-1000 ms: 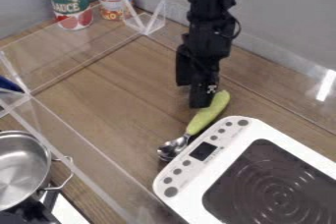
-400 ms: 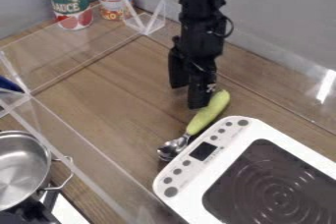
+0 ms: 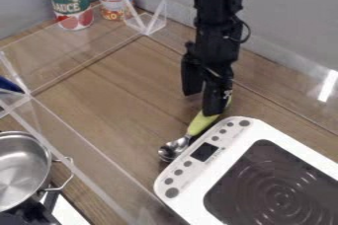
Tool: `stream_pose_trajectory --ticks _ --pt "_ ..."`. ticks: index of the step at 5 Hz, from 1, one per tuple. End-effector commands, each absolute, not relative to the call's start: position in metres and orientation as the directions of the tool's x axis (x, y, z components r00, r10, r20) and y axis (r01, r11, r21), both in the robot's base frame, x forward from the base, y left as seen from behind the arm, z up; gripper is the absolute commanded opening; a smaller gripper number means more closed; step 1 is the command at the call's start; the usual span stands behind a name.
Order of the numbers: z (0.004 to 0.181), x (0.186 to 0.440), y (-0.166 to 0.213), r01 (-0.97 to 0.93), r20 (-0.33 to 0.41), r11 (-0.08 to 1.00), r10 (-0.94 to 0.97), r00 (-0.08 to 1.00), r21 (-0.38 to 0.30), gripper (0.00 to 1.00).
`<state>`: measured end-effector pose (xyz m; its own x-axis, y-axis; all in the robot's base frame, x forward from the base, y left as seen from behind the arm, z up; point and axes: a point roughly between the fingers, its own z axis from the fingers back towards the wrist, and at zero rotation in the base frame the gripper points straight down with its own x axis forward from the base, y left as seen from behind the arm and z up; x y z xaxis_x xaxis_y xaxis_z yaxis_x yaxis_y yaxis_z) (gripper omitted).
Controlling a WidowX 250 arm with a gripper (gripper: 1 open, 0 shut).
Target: Put green spoon on the white and black stove top
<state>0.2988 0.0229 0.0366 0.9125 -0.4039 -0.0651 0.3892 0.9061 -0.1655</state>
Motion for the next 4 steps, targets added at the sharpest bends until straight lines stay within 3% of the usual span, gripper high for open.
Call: stream_pose_trajectory --ticks 1,4 --pt "0.057 0.302 0.020 0.381 -0.007 0.913 -0.386 0.923 -0.149 1.00" --pt "0.060 0.298 0.010 0.496 -0.022 0.850 -0.508 0.861 -0.178 1.00"
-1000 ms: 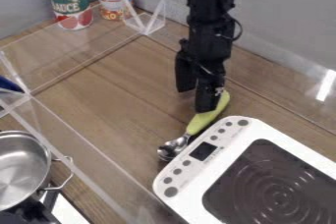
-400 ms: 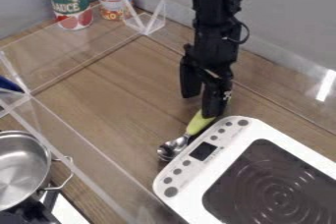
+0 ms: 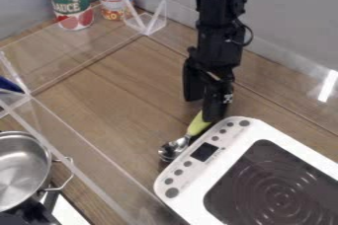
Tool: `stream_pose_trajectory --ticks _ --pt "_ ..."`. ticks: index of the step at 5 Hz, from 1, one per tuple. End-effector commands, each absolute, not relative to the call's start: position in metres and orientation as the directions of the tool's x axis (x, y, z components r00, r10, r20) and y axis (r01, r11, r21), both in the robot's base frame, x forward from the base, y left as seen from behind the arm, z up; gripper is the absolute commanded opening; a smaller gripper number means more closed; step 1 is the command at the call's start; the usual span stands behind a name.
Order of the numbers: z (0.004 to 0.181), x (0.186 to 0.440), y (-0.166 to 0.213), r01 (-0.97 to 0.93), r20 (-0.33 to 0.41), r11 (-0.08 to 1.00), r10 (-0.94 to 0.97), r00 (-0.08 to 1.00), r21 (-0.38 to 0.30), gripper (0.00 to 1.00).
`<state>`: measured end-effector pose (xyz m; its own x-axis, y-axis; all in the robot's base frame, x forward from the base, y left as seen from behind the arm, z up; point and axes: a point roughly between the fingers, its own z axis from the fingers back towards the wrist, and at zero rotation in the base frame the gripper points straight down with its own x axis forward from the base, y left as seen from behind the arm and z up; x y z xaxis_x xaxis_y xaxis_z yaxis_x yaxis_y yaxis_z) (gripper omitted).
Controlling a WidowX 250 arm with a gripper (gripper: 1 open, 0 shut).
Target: Put green spoon on the white and black stove top
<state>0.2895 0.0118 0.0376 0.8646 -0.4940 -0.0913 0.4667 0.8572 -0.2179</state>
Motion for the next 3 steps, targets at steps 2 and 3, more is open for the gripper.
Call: stream_pose_trajectory --ticks 2,3 --pt "0.0580 0.2958 0.0002 0.598 -0.027 0.776 -0.614 0.789 -0.199 1.00" --pt "0.0563 0.3026 0.0016 0.624 -0.031 0.753 -0.643 0.765 -0.210 1.00"
